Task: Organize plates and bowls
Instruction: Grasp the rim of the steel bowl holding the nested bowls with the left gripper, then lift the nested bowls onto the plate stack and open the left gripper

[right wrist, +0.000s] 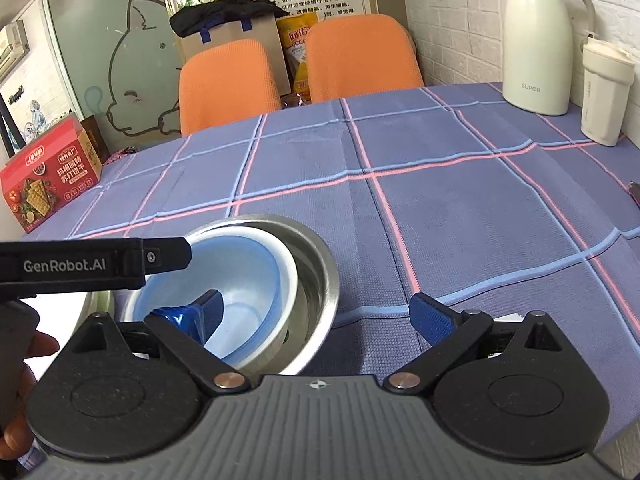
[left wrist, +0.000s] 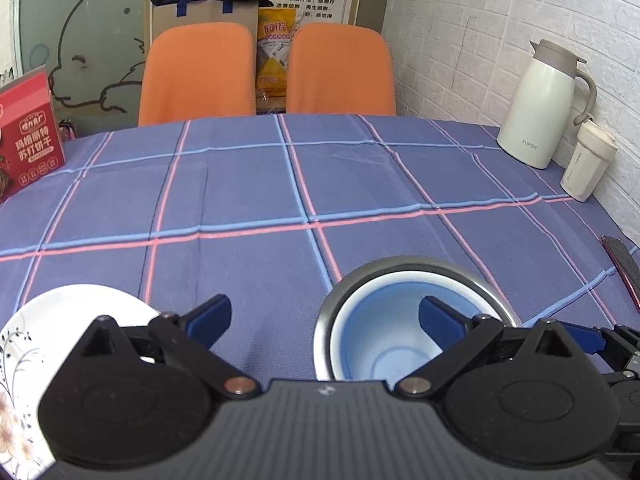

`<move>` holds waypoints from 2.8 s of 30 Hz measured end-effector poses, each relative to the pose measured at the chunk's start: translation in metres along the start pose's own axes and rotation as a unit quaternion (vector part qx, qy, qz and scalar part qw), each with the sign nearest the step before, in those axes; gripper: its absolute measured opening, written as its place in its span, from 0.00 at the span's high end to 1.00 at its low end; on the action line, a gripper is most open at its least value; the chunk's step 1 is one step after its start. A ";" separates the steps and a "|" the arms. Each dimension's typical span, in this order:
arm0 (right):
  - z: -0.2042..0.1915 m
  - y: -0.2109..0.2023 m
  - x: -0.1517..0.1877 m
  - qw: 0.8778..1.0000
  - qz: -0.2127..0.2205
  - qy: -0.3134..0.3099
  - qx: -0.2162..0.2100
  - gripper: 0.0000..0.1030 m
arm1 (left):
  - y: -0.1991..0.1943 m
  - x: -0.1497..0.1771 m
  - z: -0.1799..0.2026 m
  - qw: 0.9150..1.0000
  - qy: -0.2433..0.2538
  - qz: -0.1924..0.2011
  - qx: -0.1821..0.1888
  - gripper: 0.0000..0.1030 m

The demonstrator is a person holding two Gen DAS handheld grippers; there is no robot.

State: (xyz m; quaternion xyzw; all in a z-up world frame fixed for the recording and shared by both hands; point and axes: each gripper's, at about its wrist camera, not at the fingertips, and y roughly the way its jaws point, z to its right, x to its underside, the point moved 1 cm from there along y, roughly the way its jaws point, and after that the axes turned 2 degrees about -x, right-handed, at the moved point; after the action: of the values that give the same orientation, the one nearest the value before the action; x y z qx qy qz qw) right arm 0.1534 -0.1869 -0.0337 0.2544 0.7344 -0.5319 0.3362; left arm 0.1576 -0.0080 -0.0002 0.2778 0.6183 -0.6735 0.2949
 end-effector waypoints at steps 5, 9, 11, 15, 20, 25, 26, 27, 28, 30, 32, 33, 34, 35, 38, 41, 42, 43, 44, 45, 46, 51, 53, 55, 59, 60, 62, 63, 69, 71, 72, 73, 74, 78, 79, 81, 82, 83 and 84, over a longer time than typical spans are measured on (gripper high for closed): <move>0.003 0.011 0.001 1.000 -0.012 0.007 0.013 0.15 | 0.013 0.002 0.001 1.000 -0.003 -0.020 0.009 0.04; 0.005 0.019 0.002 1.000 -0.020 0.012 0.020 0.15 | 0.023 0.003 0.002 0.999 -0.008 -0.036 0.021 0.04; 0.004 0.021 0.003 1.000 -0.020 0.007 0.024 0.15 | 0.029 0.005 0.003 0.999 -0.006 -0.043 0.021 0.04; -0.006 0.027 0.004 0.998 -0.024 -0.028 0.044 0.14 | 0.040 0.008 0.005 0.998 -0.003 -0.057 0.016 0.04; -0.006 0.027 0.006 0.998 -0.014 -0.042 0.036 0.12 | 0.047 0.009 0.009 0.997 0.021 -0.068 0.002 0.04; -0.009 0.028 0.002 0.998 -0.027 -0.040 0.044 0.12 | 0.050 0.010 0.011 0.997 0.034 -0.068 0.003 0.04; -0.011 0.028 0.001 0.998 -0.034 -0.039 0.043 0.12 | 0.050 0.010 0.011 0.997 0.036 -0.069 0.005 0.04; -0.013 0.027 0.001 0.998 -0.038 -0.040 0.039 0.14 | 0.050 0.011 0.011 0.997 0.041 -0.069 0.006 0.04; -0.015 0.025 0.002 0.998 -0.036 -0.042 0.040 0.14 | 0.050 0.011 0.011 0.997 0.042 -0.068 0.007 0.04; -0.015 0.022 0.005 0.998 -0.029 -0.046 0.034 0.15 | 0.049 0.012 0.010 0.997 0.047 -0.068 0.011 0.04; -0.014 0.020 0.008 0.999 -0.021 -0.042 0.028 0.16 | 0.048 0.013 0.010 0.997 0.050 -0.064 0.017 0.04; -0.013 0.020 0.008 0.999 -0.017 -0.037 0.026 0.17 | 0.048 0.014 0.010 0.997 0.050 -0.061 0.016 0.03; -0.013 0.020 0.010 0.999 -0.011 -0.035 0.025 0.17 | 0.048 0.014 0.010 0.997 0.048 -0.058 0.016 0.03; -0.014 0.021 0.011 0.999 -0.005 -0.035 0.025 0.17 | 0.048 0.014 0.009 0.997 0.048 -0.054 0.015 0.03; -0.016 0.023 0.011 0.999 0.003 -0.036 0.020 0.18 | 0.048 0.014 0.008 0.998 0.045 -0.045 0.008 0.04; -0.021 0.024 0.010 0.999 0.005 -0.037 0.019 0.22 | 0.047 0.013 0.008 0.998 0.038 -0.045 0.006 0.09; -0.023 0.024 0.011 0.999 0.007 -0.038 0.018 0.22 | 0.046 0.013 0.008 0.998 0.037 -0.045 0.005 0.12; -0.025 0.024 0.011 0.999 0.009 -0.041 0.020 0.22 | 0.045 0.013 0.008 0.998 0.040 -0.044 0.006 0.14; -0.026 0.024 0.011 0.999 0.009 -0.045 0.019 0.22 | 0.043 0.013 0.009 0.998 0.047 -0.043 0.009 0.20; -0.028 0.024 0.011 0.999 0.009 -0.047 0.018 0.24 | 0.041 0.012 0.010 0.997 0.050 -0.045 0.029 0.40; -0.029 0.023 0.010 0.999 0.009 -0.047 0.015 0.25 | 0.040 0.011 0.010 0.996 0.043 -0.055 0.053 0.50; -0.034 0.017 0.008 0.999 0.003 -0.047 -0.002 0.37 | 0.039 0.007 0.012 0.994 0.035 -0.076 0.074 0.67; -0.034 0.014 0.008 0.999 0.000 -0.038 -0.007 0.37 | 0.037 0.007 0.013 0.994 0.036 -0.077 0.071 0.67; -0.035 0.011 0.007 0.999 0.002 -0.034 -0.005 0.37 | 0.033 0.005 0.015 0.994 0.038 -0.074 0.072 0.67; -0.038 0.000 0.001 0.999 0.018 -0.036 0.002 0.36 | 0.023 -0.003 0.018 0.994 0.038 -0.059 0.080 0.67; -0.039 -0.003 -0.001 0.999 0.023 -0.037 0.003 0.36 | 0.020 -0.005 0.018 0.994 0.038 -0.055 0.082 0.67; -0.042 -0.009 -0.006 0.999 0.032 -0.040 0.002 0.36 | 0.012 -0.010 0.017 0.995 0.037 -0.046 0.084 0.66; -0.045 -0.011 -0.008 0.998 0.035 -0.042 0.001 0.36 | 0.008 -0.013 0.016 0.995 0.035 -0.043 0.083 0.66; -0.081 -0.019 -0.023 0.995 0.064 -0.069 -0.044 0.35 | -0.032 -0.030 -0.017 0.999 0.030 -0.003 0.045 0.63; -0.103 -0.016 -0.028 0.992 0.073 -0.082 -0.068 0.34 | -0.046 -0.034 -0.036 0.999 0.027 0.013 0.017 0.59; -0.114 -0.013 -0.029 0.990 0.076 -0.089 -0.080 0.34 | -0.052 -0.035 -0.047 1.000 0.022 0.018 0.002 0.58; -0.125 -0.011 -0.030 0.988 0.077 -0.093 -0.093 0.34 | -0.058 -0.035 -0.058 1.000 0.016 0.022 -0.011 0.58; -0.135 -0.008 -0.030 0.986 0.077 -0.099 -0.108 0.33 | -0.064 -0.034 -0.071 0.999 0.009 0.024 -0.024 0.58; -0.170 0.005 -0.020 0.980 0.057 -0.117 -0.152 0.33 | -0.075 -0.019 -0.116 0.998 -0.018 0.015 -0.064 0.58; -0.177 0.008 -0.015 0.979 0.047 -0.122 -0.159 0.33 | -0.075 -0.014 -0.126 0.997 -0.026 0.009 -0.069 0.58; -0.188 0.015 -0.007 0.977 0.027 -0.130 -0.167 0.33 | -0.073 -0.002 -0.143 0.996 -0.043 -0.005 -0.073 0.58; -0.192 0.017 -0.002 0.977 0.019 -0.134 -0.168 0.33 | -0.070 0.003 -0.149 0.996 -0.050 -0.011 -0.073 0.58; -0.195 0.019 0.003 0.976 0.010 -0.137 -0.168 0.33 | -0.067 0.010 -0.155 0.996 -0.058 -0.019 -0.071 0.58; -0.197 0.020 0.006 0.976 0.003 -0.139 -0.167 0.33 | -0.064 0.015 -0.159 0.995 -0.063 -0.025 -0.069 0.58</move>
State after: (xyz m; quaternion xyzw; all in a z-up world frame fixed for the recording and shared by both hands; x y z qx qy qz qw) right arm 0.1202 0.0074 -0.0096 0.1206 0.7581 -0.4312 0.4742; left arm 0.1017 0.1534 0.0190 0.1985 0.6505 -0.6520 0.3352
